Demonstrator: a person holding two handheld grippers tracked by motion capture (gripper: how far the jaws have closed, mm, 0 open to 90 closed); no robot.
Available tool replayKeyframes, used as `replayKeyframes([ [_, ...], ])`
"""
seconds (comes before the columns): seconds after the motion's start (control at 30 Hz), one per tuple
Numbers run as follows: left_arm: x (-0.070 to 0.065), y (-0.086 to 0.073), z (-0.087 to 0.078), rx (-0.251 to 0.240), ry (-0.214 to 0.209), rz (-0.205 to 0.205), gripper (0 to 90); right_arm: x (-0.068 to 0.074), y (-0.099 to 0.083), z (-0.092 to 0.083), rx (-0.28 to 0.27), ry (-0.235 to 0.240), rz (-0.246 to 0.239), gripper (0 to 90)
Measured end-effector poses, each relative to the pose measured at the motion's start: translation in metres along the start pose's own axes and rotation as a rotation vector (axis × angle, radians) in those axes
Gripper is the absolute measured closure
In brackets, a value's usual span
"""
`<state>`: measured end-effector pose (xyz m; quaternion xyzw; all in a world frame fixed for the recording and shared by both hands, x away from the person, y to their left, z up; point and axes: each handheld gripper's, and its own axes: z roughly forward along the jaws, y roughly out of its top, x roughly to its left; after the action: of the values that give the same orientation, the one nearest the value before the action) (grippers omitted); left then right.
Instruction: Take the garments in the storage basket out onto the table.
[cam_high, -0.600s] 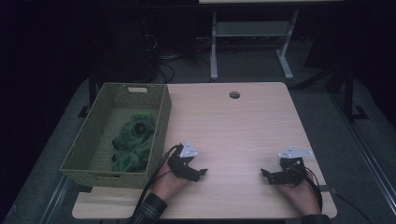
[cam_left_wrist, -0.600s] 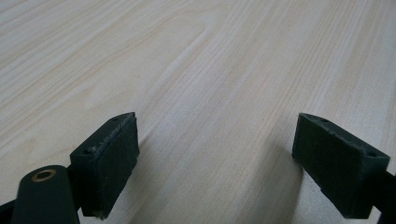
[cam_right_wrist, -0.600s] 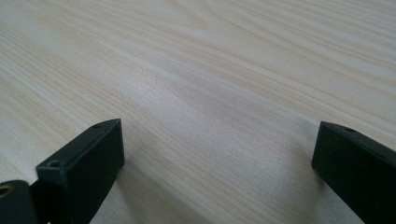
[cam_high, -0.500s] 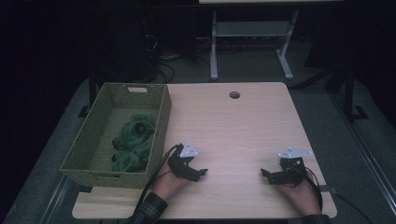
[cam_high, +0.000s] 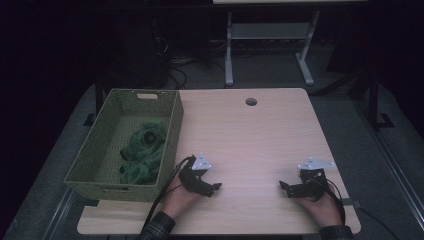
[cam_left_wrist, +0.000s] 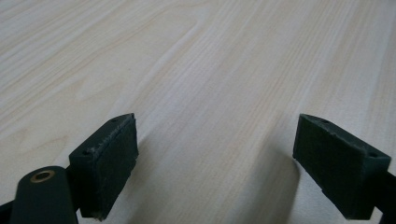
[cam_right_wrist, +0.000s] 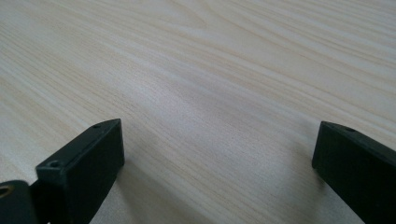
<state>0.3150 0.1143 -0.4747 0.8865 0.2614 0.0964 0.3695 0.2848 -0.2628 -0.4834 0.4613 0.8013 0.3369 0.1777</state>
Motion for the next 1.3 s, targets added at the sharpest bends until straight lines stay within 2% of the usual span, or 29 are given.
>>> replayKeyframes([
  [0.17, 0.000, 0.004, -0.006, -0.022, 0.009, -0.004, 13.5, 0.000, 0.000, 0.000, 0.000, 0.000, 0.000, 1.9],
  [0.3, 0.000, 0.010, -0.011, -0.019, 0.018, 0.010, 13.6, 0.000, 0.000, 0.000, 0.000, 0.000, 0.000, 1.9],
  [0.37, 0.001, 0.011, -0.013, -0.025, 0.002, -0.002, 13.7, 0.000, 0.000, 0.000, 0.000, 0.000, 0.000, 1.9],
  [0.43, 0.000, 0.015, -0.016, -0.025, 0.009, 0.010, 13.7, 0.000, 0.000, 0.000, 0.000, 0.000, 0.001, 1.9],
  [0.67, 0.000, 0.020, -0.022, -0.035, -0.002, 0.006, 13.7, 0.000, 0.000, 0.000, 0.000, 0.000, 0.000, 1.9],
  [0.73, 0.000, 0.021, -0.023, -0.032, -0.002, 0.016, 13.6, 0.000, 0.000, 0.000, 0.000, 0.001, -0.001, 1.9],
  [0.83, 0.001, 0.025, -0.028, -0.047, -0.020, 0.007, 13.7, 0.000, 0.000, 0.000, 0.000, 0.001, -0.001, 1.9],
  [0.87, 0.001, 0.027, -0.032, -0.069, -0.026, 0.001, 13.7, 0.000, 0.000, 0.000, 0.000, 0.001, -0.002, 1.9],
  [1.0, 0.002, 0.030, -0.036, -0.070, -0.046, -0.003, 13.6, 0.000, 0.000, 0.000, 0.000, 0.001, -0.002, 1.9],
  [1.3, 0.000, 0.041, -0.045, -0.062, -0.045, 0.008, 13.7, 0.000, 0.000, 0.000, 0.000, 0.001, -0.001, 1.9],
])
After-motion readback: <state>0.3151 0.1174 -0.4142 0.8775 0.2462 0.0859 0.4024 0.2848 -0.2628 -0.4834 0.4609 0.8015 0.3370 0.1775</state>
